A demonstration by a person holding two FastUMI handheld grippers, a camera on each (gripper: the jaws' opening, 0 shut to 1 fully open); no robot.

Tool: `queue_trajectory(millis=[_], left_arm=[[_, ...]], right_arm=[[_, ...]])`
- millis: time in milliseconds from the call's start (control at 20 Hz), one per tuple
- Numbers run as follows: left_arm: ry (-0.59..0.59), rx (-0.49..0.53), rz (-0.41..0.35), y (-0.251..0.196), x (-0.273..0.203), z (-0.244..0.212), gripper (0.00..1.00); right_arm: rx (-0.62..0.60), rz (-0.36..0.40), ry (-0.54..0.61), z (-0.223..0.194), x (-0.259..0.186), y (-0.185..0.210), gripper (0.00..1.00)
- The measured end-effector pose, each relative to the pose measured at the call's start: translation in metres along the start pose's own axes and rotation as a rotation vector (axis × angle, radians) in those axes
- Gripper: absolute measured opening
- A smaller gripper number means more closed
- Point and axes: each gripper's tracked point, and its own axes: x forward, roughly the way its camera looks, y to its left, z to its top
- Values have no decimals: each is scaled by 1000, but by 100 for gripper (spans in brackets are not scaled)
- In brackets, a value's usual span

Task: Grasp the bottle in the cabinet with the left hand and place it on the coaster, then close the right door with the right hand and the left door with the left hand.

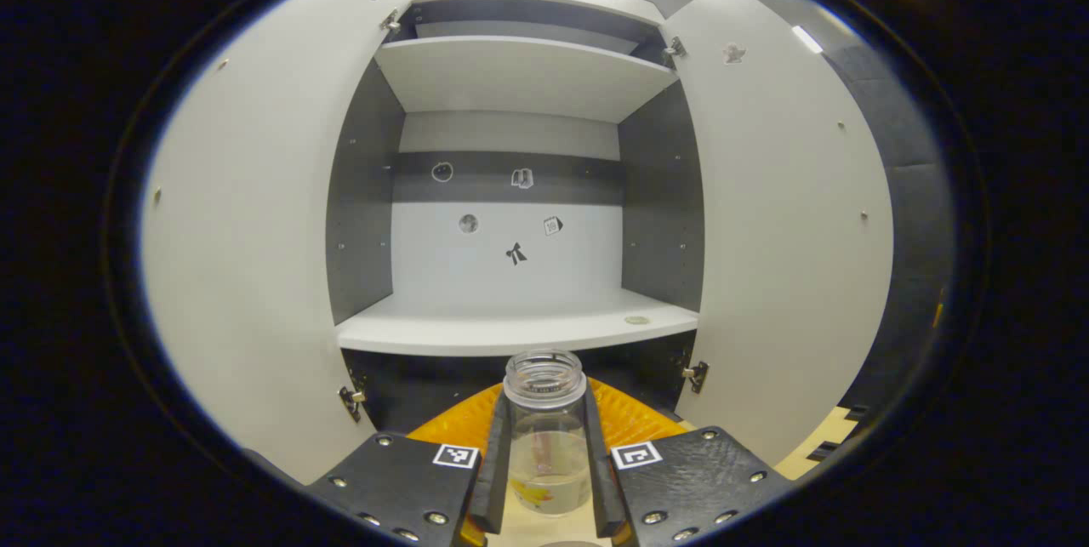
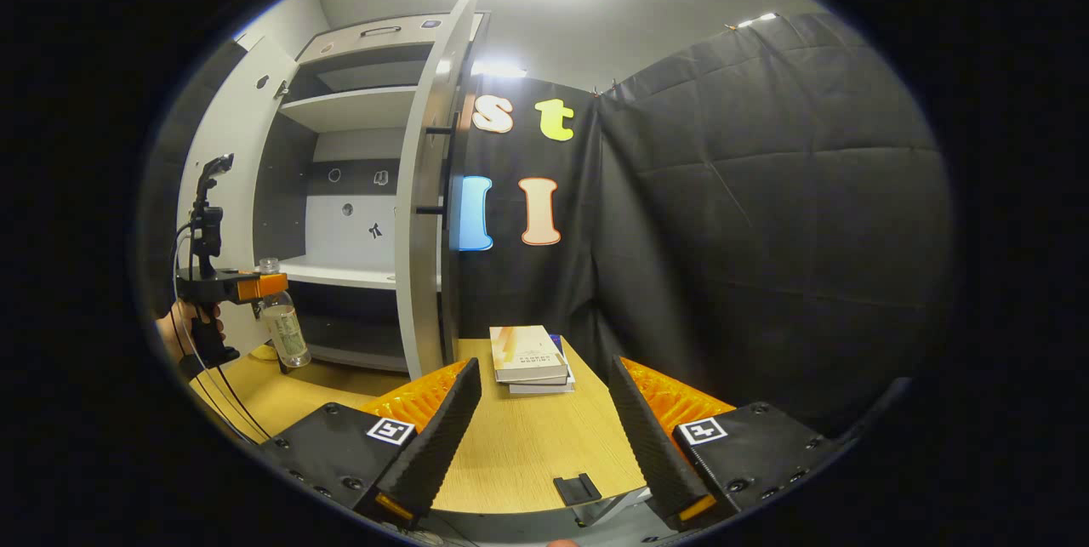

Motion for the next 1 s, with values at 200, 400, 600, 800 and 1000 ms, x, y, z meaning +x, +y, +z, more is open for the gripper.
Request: queue_trajectory(millis=[200,400,600,800,1000], left_arm=[[12,-30,0,5,-15,-27,42],[5,-74,-7,7,-30,-53,42],[47,-87,-7,9,-41,-95,42],[94,-94,-22,4,-47,-131,42],[125,-76,-36,-3,-53,-157,41]], right_arm=[[-4,17,-1,-1,1,10,95],[4,29,-1,-1,-2,18,97],[-3,24,13,-6,-6,22,97],[-13,17,34,-14,-10,25,97],[-15,11,51,-20,-12,24,97]])
